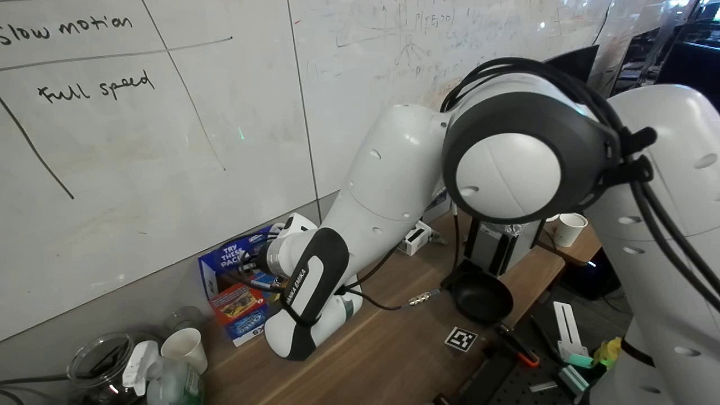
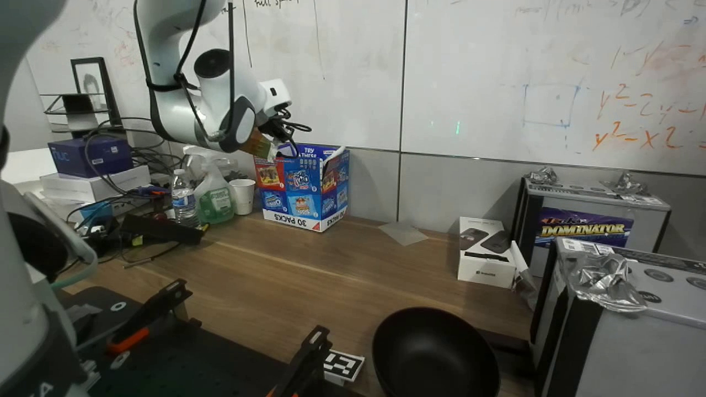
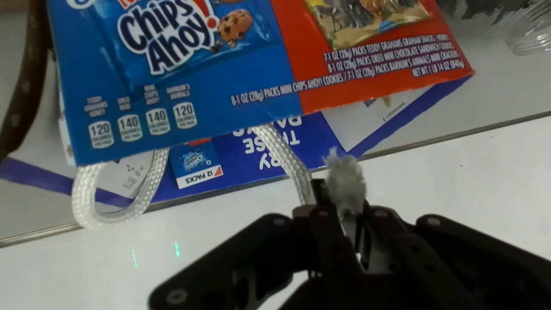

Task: Put the strings in the blue box

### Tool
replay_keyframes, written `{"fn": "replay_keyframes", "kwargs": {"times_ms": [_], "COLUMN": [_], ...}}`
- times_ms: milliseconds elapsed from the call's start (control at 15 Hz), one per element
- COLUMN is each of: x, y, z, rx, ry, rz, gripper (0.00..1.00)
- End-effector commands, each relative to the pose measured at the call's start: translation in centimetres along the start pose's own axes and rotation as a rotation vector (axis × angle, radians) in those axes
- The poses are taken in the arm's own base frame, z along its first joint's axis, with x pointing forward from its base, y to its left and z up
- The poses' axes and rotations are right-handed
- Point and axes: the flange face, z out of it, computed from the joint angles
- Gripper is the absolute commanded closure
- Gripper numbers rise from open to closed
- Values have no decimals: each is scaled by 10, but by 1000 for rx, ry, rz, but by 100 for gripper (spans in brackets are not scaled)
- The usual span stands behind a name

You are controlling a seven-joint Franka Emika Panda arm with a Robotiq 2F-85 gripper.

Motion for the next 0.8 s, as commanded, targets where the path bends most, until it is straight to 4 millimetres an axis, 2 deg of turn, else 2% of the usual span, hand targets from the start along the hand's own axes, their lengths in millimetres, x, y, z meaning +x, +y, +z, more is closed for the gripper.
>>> {"fn": "replay_keyframes", "kwargs": {"times_ms": [0, 400, 467, 600, 733], "x": [-2, -6, -3, -2, 4], "y": [-5, -4, -4, -3, 1], "z": [30, 51, 51, 52, 49], "rx": [20, 13, 8, 2, -5], "ry": [1, -19, -26, -22, -11], "rz": [16, 24, 31, 29, 29], "gripper": [96, 96, 64, 56, 41]}}
